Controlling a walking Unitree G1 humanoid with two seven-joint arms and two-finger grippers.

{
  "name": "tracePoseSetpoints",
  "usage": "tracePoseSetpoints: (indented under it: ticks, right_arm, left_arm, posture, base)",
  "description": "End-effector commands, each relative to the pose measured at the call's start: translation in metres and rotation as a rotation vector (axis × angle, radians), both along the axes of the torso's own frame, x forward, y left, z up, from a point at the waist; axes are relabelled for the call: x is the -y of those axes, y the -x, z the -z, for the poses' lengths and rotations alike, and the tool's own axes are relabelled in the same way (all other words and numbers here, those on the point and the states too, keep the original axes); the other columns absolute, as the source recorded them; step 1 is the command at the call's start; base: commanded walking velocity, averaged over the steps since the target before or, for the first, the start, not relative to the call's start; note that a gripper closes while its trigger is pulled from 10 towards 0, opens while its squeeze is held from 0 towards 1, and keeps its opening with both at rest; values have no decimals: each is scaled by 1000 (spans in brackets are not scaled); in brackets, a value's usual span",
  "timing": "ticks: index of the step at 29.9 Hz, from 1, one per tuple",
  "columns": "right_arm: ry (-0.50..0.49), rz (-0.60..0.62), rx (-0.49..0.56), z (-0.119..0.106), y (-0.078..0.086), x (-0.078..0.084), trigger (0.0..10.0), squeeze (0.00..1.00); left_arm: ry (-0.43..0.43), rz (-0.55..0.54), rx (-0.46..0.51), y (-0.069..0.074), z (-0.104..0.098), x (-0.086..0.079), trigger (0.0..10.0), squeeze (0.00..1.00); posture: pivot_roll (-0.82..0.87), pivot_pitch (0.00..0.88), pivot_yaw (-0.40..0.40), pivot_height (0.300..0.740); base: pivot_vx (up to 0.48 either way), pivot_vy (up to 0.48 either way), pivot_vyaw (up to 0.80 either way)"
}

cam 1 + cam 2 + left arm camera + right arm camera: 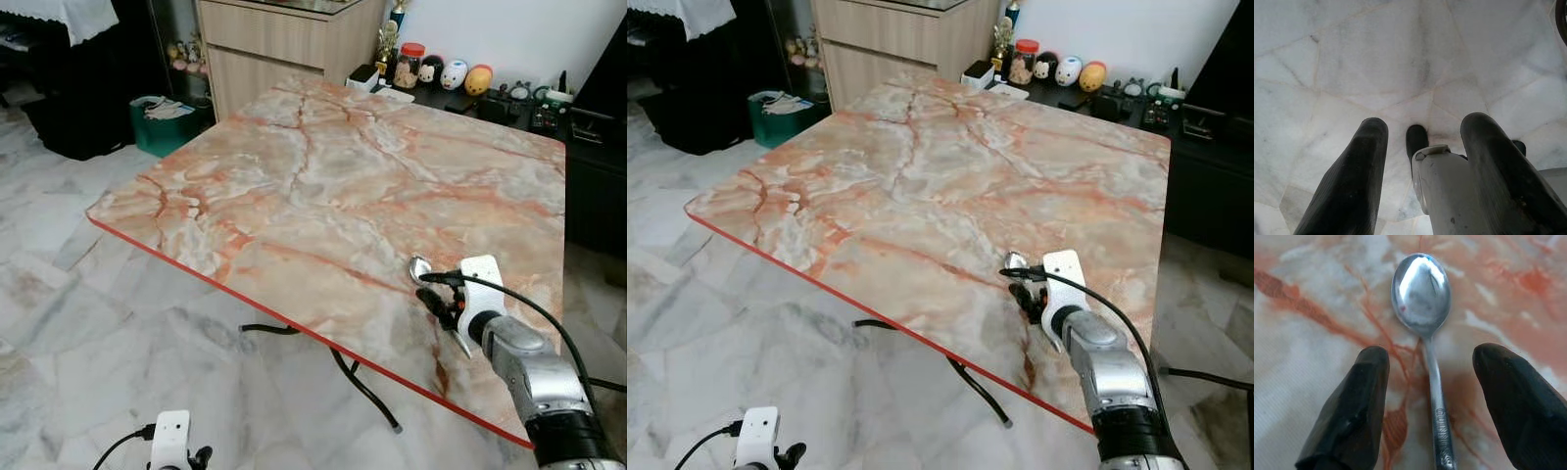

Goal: Setting the table

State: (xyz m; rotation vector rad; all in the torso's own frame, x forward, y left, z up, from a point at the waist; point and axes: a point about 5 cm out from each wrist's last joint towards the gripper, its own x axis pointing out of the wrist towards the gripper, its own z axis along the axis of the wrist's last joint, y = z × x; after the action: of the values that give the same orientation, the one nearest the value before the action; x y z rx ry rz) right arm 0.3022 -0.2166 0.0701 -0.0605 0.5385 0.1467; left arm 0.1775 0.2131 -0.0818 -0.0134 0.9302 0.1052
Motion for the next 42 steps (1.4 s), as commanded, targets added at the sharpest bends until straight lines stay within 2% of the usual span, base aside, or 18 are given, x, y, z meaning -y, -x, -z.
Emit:
tracePoseSetpoints:
  ticks: [1, 23, 35, 36, 38, 39, 40, 41, 42]
  right_arm:
    - [-7, 31, -10, 5, 2, 4, 10000, 0]
    - [-39, 36, 36, 5, -6, 0, 10000, 0]
    - [-39, 22, 22, 10, -6, -3, 10000, 0]
    - [-39, 21, 23, 11, -6, -4, 8667, 0]
    - [-41, 16, 23, 11, -6, -6, 4353, 0]
    - [-41, 11, 22, 12, -7, -8, 2745, 0]
    - [-41, 9, 21, 12, -7, -9, 2745, 0]
    - [-41, 9, 20, 13, -7, -10, 1804, 0]
    - [-40, 10, 20, 13, -7, -10, 1804, 0]
  left_arm:
    - [-2, 5, -31, 4, 2, -2, 10000, 0]
    - [-3, 9, -33, 4, 2, -2, 10000, 0]
    - [-3, 8, -35, 5, 2, -2, 10000, 0]
    - [-3, 9, -35, 5, 2, -2, 10000, 0]
    - [-4, 10, -35, 5, 2, -2, 10000, 0]
    - [-5, 11, -35, 5, 2, -3, 10000, 0]
    - [-6, 10, -35, 5, 2, -3, 10000, 0]
    - [-7, 10, -35, 5, 2, -3, 10000, 0]
    - [-7, 9, -34, 5, 2, -3, 10000, 0]
  posture:
    - [-82, 0, -32, 740]
    - [-74, 0, -33, 740]
    - [-73, 0, -34, 740]
    - [-75, 0, -34, 740]
    - [-73, 0, -34, 740]
    - [-73, 0, -34, 740]
    - [-73, 0, -34, 740]
    - [-72, 0, -34, 740]
    - [-72, 0, -34, 740]
  base:
    - [0, 0, 0]
    - [0, 0, 0]
    - [0, 0, 0]
    - [0, 0, 0]
    - [0, 0, 0]
    - [0, 0, 0]
    - [0, 0, 0]
    - [0, 0, 0]
    - [0, 0, 0]
